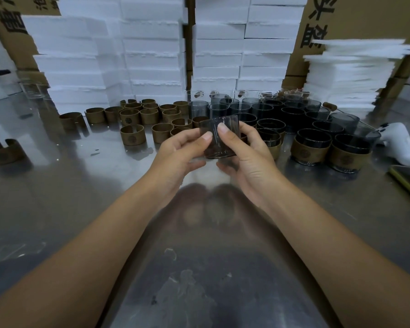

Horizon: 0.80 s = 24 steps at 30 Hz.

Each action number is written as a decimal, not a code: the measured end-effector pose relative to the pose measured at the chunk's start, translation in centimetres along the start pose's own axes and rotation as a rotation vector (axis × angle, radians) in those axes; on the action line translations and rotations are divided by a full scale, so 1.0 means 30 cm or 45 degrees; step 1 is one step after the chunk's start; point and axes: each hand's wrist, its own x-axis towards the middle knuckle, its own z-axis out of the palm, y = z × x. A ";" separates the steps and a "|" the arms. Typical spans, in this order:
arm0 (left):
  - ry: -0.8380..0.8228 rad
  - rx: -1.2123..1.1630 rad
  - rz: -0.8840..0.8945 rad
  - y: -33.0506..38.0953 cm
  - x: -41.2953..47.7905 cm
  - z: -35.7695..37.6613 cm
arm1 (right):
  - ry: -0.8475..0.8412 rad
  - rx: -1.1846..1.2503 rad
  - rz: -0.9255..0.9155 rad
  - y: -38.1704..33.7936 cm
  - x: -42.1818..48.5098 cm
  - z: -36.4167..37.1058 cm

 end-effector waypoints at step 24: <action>-0.098 -0.169 -0.108 0.013 0.003 -0.009 | -0.071 0.069 0.051 -0.003 0.019 -0.018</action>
